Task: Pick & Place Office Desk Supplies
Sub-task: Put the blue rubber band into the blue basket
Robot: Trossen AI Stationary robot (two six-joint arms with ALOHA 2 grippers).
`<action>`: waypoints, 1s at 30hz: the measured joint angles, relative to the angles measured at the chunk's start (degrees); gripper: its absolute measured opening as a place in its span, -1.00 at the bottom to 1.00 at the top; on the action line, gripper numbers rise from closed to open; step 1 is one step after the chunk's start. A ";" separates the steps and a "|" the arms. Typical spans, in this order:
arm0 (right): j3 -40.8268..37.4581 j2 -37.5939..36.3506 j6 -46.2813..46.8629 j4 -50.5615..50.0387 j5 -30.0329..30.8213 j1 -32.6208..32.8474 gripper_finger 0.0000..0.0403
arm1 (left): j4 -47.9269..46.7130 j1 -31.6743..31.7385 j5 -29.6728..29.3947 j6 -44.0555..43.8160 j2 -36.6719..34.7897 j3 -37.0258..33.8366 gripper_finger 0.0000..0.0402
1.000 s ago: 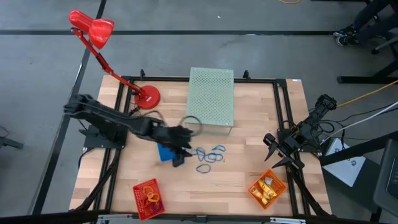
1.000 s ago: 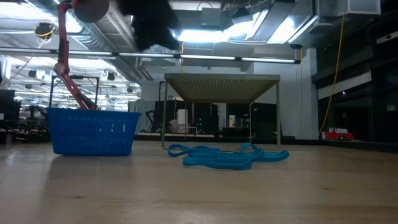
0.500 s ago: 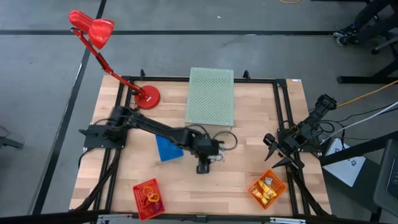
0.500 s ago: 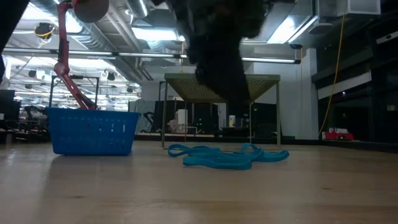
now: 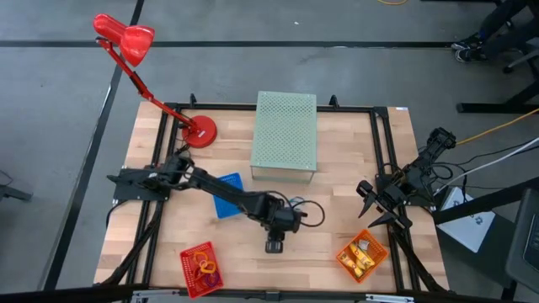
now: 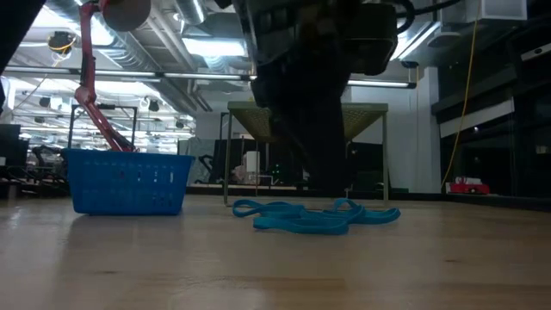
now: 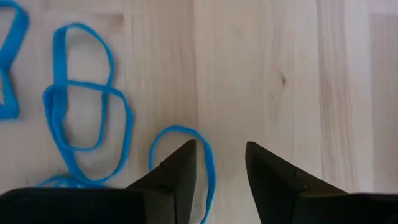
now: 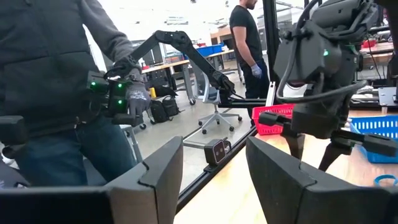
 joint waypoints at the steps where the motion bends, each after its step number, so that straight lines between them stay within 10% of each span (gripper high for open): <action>1: 0.00 0.00 0.00 0.01 -0.02 0.02 -0.11 | -0.25 -0.10 -0.11 -0.98 0.00 -0.10 -0.34; 18: 0.02 0.00 0.00 -0.02 0.00 0.00 -0.11 | -1.48 -0.46 -2.17 -7.67 3.98 0.05 -0.31; 30: 0.02 0.00 0.00 0.00 -0.02 0.02 -0.11 | -1.33 0.29 3.81 -10.66 3.46 -0.25 -0.98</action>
